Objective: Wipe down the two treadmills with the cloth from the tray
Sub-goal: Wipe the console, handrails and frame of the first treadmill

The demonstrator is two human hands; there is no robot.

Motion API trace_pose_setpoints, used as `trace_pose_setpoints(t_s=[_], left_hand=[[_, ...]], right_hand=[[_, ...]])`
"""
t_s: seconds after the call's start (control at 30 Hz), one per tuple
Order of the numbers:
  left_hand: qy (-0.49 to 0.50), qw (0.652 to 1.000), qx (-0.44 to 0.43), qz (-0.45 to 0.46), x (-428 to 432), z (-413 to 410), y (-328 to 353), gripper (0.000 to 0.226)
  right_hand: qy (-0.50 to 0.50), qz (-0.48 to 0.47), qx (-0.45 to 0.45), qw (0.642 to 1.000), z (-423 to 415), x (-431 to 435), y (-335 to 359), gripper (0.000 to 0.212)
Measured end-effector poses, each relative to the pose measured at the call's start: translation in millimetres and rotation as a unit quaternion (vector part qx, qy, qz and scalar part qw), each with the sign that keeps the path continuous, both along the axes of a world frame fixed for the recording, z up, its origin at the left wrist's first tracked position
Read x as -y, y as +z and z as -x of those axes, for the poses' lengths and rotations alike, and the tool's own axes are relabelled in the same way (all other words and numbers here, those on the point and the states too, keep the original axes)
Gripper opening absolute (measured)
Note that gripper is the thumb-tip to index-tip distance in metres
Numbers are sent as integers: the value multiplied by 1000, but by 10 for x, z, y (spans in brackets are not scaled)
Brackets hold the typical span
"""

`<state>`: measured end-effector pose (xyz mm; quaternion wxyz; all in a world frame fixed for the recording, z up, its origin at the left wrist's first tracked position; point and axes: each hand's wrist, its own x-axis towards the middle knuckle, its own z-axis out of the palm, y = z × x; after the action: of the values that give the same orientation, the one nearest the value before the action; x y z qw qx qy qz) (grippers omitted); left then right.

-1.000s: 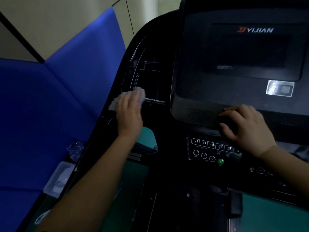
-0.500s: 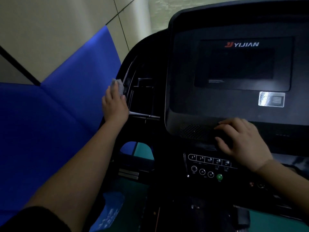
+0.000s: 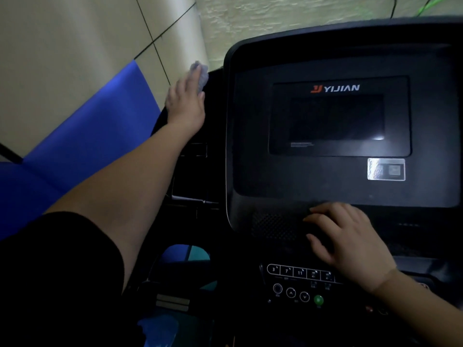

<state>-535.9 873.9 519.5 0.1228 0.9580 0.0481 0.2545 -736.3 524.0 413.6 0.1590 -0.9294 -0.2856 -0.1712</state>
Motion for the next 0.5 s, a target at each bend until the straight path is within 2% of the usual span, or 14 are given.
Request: trace_pose_setpoints(t_s=[0.13, 0.27, 0.33, 0.5], left_hand=[[-76, 997, -8, -17, 256, -172, 120, 60], [-114, 991, -25, -60, 78, -120, 118, 63], [-102, 992, -41, -62, -71, -23, 102, 64], [-15, 998, -66, 5, -488, 420, -141, 64]], right_hand=[[-1, 4, -6, 1000, -7, 2, -2, 31], [-1, 3, -9, 1000, -3, 13, -3, 31], [0, 3, -9, 1000, -4, 19, 1, 31], [-4, 5, -7, 1000, 2, 20, -5, 33]])
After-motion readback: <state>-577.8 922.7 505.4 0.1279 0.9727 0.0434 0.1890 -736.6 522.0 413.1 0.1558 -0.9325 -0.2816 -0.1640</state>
